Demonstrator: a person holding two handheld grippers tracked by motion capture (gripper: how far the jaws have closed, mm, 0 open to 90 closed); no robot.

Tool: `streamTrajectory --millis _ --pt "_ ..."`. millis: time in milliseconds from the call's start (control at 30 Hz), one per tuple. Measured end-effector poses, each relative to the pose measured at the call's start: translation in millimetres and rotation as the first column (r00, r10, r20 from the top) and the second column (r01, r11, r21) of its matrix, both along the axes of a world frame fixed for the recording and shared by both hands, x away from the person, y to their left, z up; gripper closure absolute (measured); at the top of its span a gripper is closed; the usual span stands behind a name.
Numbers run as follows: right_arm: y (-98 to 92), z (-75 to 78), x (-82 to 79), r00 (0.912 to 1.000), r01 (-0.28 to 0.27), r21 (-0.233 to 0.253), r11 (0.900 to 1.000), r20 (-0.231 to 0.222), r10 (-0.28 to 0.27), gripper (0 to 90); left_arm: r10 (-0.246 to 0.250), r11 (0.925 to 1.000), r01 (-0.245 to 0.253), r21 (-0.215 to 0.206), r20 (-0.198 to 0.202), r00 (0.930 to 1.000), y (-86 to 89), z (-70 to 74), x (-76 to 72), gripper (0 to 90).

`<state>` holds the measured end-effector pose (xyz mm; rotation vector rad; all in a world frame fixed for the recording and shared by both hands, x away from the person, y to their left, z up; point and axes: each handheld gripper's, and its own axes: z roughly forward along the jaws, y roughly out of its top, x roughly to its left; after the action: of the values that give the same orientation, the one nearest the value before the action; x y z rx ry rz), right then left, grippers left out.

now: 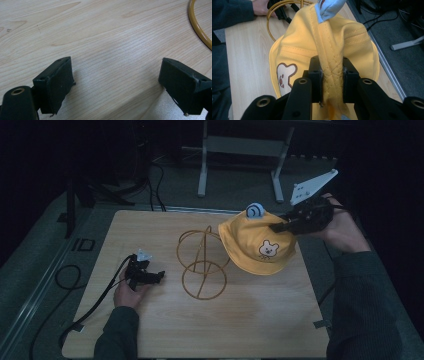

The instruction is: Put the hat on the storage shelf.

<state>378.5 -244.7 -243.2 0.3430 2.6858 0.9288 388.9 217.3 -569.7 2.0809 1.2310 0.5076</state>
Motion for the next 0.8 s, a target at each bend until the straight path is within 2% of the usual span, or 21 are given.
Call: streamTrajectory --millis 800 --pt "24.5 9.2 5.1 0.9995 -0.027 0.028 0.999 0.016 0.027 74.8 0.000 1.0000 0.000 -0.001 0.002 1.0000 0.0 -0.2 0.0 12.2"
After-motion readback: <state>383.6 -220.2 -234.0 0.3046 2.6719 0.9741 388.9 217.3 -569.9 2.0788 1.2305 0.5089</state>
